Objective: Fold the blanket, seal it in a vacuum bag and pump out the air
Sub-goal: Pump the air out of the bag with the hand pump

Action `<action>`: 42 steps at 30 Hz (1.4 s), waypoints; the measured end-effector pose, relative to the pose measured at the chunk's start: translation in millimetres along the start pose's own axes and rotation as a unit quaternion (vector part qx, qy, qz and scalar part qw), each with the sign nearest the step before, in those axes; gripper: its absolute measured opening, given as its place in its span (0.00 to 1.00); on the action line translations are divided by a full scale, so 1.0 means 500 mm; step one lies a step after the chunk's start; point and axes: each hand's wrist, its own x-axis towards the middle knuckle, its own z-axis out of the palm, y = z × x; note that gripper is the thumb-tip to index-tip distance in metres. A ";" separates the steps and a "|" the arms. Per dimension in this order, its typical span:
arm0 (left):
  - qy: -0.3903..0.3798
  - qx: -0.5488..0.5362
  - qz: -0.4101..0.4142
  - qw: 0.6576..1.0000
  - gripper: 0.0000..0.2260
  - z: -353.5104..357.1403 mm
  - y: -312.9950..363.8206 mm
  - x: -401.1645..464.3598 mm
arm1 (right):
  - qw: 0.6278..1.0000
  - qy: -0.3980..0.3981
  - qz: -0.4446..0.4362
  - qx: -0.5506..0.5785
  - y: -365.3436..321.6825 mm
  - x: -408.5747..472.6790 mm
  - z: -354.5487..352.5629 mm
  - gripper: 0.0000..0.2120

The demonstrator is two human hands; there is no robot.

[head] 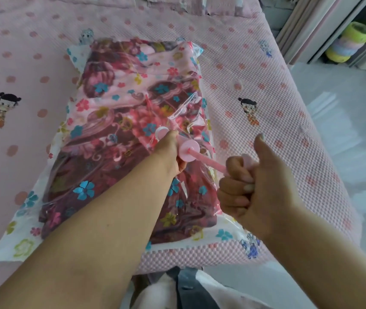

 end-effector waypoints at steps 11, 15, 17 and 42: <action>-0.002 0.022 0.002 1.000 0.09 0.003 -0.003 -0.002 | 0.998 0.043 -0.006 -0.042 0.002 0.031 0.028 0.32; 0.008 0.014 0.011 1.000 0.10 0.003 -0.001 -0.008 | 1.000 0.003 -0.011 -0.011 -0.003 -0.035 0.003 0.34; -0.005 -0.003 0.009 1.000 0.10 0.007 -0.004 -0.010 | 0.998 0.054 -0.025 -0.020 -0.002 0.010 0.028 0.33; -0.011 -0.023 0.002 1.000 0.16 -0.009 -0.005 0.017 | 0.999 0.034 -0.006 -0.025 -0.004 -0.005 0.013 0.34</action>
